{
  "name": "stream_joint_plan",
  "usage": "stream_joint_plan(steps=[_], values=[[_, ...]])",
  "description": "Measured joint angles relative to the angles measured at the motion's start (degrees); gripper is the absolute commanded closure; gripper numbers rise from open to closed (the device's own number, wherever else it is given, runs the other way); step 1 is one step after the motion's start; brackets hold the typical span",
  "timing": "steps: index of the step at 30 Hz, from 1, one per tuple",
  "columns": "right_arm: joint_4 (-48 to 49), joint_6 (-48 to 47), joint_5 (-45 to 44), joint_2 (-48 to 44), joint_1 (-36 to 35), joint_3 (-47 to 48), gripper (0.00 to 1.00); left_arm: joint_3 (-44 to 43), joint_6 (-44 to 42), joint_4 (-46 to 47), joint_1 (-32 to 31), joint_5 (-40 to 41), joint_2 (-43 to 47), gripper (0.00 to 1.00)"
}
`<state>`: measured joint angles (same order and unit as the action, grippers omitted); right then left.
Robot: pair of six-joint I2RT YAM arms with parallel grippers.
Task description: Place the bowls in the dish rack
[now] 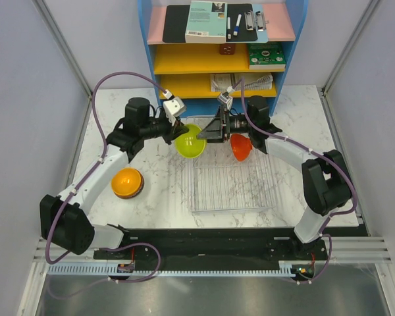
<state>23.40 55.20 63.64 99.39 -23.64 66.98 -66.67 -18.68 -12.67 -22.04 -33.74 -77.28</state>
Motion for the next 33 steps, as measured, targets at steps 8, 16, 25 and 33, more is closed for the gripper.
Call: stream_joint_plan(steps=[8, 16, 25, 33], values=[[2.1, 1.4, 0.7, 0.0, 0.0, -0.4, 0.27, 0.1, 0.1, 0.1, -0.5, 0.1, 0.0, 0.98], [5.4, 3.4, 0.9, 0.2, 0.0, -1.6, 1.00, 0.6, 0.6, 0.4, -0.6, 0.4, 0.0, 0.98], [7.8, 5.0, 1.0, 0.7, 0.0, -2.2, 1.00, 0.8, 0.7, 0.6, -0.6, 0.6, 0.0, 0.61], [-2.9, -2.7, -0.8, 0.7, 0.1, -2.2, 1.00, 2.7, 0.7, 2.4, 0.4, 1.2, 0.7, 0.00]])
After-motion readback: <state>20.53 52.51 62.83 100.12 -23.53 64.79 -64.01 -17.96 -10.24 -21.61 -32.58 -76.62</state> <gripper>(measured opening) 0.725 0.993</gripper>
